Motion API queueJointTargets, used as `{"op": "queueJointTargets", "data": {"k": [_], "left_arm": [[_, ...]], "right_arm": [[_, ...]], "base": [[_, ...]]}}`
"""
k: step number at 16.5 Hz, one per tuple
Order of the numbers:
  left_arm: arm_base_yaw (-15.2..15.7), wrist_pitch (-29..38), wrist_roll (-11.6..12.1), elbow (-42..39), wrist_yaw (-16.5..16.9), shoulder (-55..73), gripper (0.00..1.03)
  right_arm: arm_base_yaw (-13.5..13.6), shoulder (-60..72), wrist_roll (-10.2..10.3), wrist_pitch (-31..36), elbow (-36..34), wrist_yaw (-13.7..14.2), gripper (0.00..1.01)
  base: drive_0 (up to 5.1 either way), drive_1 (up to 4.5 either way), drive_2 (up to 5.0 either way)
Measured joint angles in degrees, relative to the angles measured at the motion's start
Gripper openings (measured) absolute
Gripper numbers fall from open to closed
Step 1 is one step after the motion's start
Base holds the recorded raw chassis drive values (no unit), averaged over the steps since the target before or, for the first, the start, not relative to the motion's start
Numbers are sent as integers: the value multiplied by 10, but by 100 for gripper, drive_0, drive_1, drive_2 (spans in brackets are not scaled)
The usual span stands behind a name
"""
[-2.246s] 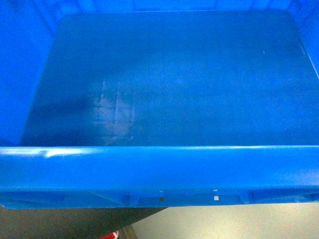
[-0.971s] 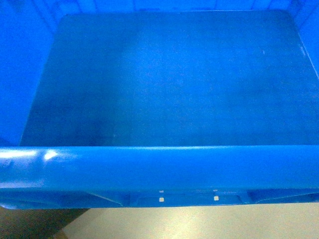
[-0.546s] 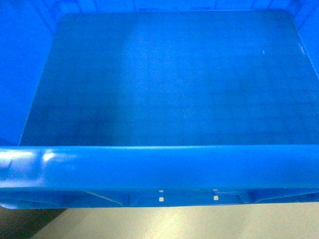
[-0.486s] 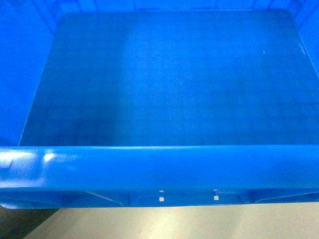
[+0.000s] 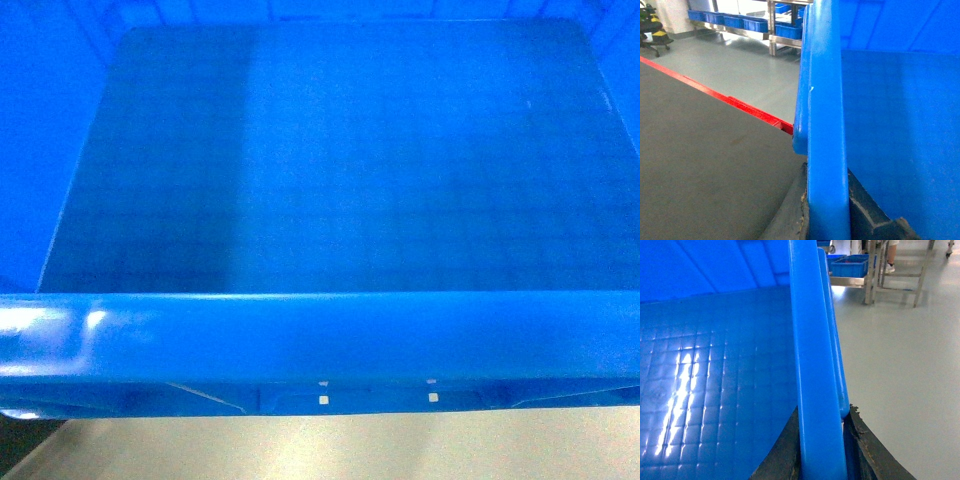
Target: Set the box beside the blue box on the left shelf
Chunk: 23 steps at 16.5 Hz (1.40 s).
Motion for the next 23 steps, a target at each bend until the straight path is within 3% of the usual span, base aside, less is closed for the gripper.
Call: {"op": "queueJointTargets", "data": {"k": [23], "left_arm": [[0, 0, 0, 0, 0, 0, 10]], "right_arm": [[0, 0, 0, 0, 0, 0, 16]], "base": [[-146, -146, -146]]}}
